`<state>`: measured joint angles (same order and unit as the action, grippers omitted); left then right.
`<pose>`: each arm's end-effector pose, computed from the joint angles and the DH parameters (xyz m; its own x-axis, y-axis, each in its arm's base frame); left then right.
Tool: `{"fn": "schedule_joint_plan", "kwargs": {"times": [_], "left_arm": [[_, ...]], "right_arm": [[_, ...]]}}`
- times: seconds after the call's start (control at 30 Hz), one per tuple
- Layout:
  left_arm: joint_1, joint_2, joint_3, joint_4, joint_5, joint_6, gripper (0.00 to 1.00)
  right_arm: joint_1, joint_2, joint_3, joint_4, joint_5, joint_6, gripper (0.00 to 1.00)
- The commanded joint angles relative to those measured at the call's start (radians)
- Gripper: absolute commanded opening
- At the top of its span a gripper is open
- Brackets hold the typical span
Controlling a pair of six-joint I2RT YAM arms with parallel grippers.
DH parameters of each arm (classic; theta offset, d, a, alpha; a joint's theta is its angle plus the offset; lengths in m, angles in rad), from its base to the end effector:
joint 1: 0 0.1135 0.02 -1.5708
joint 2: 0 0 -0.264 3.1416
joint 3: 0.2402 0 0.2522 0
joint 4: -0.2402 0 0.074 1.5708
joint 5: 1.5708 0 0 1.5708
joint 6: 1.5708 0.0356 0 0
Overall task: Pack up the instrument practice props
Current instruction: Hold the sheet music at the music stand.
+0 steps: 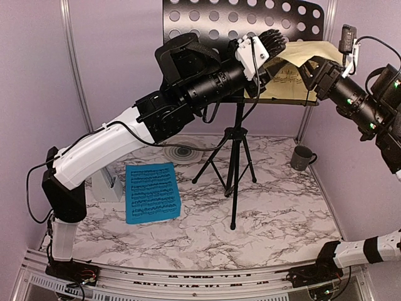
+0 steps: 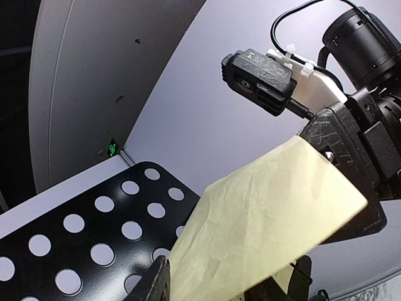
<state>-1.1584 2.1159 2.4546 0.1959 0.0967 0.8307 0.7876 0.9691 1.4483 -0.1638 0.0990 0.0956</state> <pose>0.1821 -0.4248 0.5330 0.8356 -0.0764 -0.5439 0.4866 0.5624 0.6685 0.1184 0.1139 0.5313 0.1569 0.2922 -0.9434 -0.6569 0.7442 0.1213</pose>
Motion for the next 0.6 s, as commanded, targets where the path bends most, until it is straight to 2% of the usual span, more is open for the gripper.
{"fn": "schedule_joint_plan", "kwargs": {"times": [0.0,0.07,0.17,0.4,0.57], "left_arm": [[0.005,0.013,0.023,0.029,-0.014,0.005,0.29],[0.005,0.018,0.023,0.080,-0.058,-0.008,0.12],[0.005,0.012,0.023,0.135,-0.095,-0.023,0.00],[0.001,-0.013,0.021,0.184,-0.100,-0.094,0.00],[-0.003,-0.013,0.020,0.197,-0.114,-0.086,0.00]], "right_arm": [[-0.004,0.000,0.027,-0.014,0.016,-0.011,0.52],[-0.004,0.000,0.026,-0.024,0.041,-0.011,0.52],[-0.004,-0.005,0.024,-0.046,0.119,-0.021,0.51],[-0.008,-0.010,0.031,-0.083,0.254,-0.041,0.50],[-0.017,-0.006,0.038,-0.109,0.312,-0.044,0.50]]}}
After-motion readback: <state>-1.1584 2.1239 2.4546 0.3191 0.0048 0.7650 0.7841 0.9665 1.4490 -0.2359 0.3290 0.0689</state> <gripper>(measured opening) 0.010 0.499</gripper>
